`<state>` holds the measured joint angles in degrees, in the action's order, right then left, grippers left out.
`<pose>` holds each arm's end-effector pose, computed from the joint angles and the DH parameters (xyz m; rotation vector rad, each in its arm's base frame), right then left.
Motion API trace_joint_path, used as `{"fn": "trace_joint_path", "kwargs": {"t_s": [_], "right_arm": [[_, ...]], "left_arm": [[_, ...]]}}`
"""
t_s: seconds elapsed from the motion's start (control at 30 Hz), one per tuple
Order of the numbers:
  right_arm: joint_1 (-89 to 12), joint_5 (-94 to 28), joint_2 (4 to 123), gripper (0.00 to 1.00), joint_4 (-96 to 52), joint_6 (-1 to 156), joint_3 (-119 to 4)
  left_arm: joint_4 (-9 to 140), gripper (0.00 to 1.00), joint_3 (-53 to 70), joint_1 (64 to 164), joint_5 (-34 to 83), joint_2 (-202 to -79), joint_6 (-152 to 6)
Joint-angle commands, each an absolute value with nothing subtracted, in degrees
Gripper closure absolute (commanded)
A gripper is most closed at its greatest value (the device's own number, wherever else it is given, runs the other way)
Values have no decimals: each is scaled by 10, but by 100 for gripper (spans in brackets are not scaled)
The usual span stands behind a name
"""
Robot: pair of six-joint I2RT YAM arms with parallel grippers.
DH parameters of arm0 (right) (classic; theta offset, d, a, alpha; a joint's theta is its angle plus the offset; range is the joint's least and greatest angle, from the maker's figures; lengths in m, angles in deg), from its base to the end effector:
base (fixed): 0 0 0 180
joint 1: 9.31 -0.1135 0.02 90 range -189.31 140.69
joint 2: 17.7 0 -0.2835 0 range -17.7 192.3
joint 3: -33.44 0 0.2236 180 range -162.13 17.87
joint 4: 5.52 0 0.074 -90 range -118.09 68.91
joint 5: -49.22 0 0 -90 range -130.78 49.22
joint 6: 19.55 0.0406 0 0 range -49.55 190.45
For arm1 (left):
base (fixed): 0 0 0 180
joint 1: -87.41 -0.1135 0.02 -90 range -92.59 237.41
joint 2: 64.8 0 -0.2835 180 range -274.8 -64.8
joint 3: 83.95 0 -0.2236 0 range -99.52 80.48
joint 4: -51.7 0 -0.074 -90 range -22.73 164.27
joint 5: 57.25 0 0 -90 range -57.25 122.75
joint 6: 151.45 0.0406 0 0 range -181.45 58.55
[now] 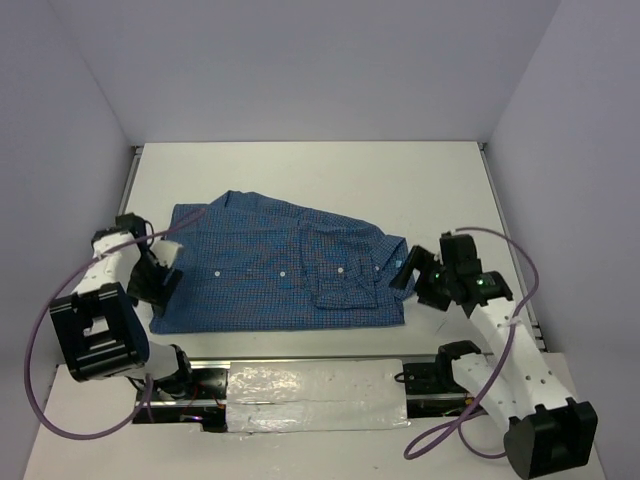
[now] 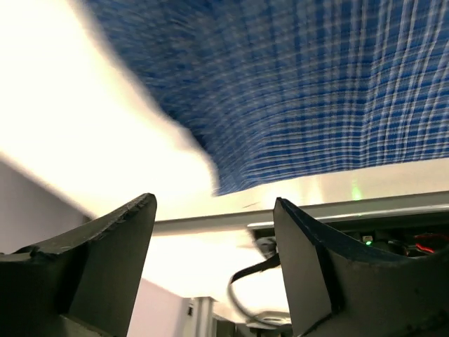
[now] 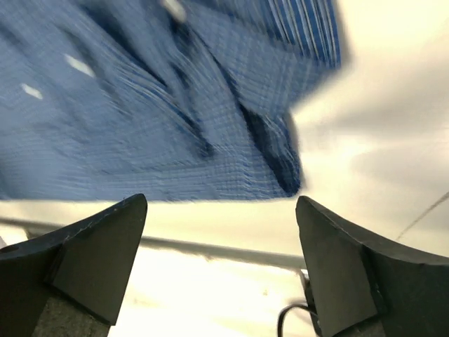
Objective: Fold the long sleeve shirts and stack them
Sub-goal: Fold the shirt
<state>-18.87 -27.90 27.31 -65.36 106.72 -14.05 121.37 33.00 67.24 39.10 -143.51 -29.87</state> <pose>0.1013 0.0262 0.2280 0.5257 2.5928 0.5764 0.1760 0.0694 0.2172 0.3021 3.0949 0.2105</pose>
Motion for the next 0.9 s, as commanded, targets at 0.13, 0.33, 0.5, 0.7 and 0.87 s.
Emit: {"fn": "trace_joint_path", "kwargs": {"t_s": [0.13, 0.33, 0.5, 0.7, 0.87], "right_arm": [[-240, -333, 446, 45, -554, 956, -427], [-321, -273, 739, 49, -537, 896, -714], [-358, -204, 1054, 29, -591, 932, -1066], [-384, -176, 1293, 26, -542, 1084, -1235], [-412, -219, 1336, 26, -545, 1106, -1255]], "left_arm": [[1233, 20, 31, 670, 286, -1509, -329], [1181, 24, -121, 669, 156, -1666, -429], [1088, 15, -149, 669, 139, -1756, -481], [1025, 8, -169, 670, 148, -1825, -503], [997, 7, -188, 669, 153, -1867, -505]]}}
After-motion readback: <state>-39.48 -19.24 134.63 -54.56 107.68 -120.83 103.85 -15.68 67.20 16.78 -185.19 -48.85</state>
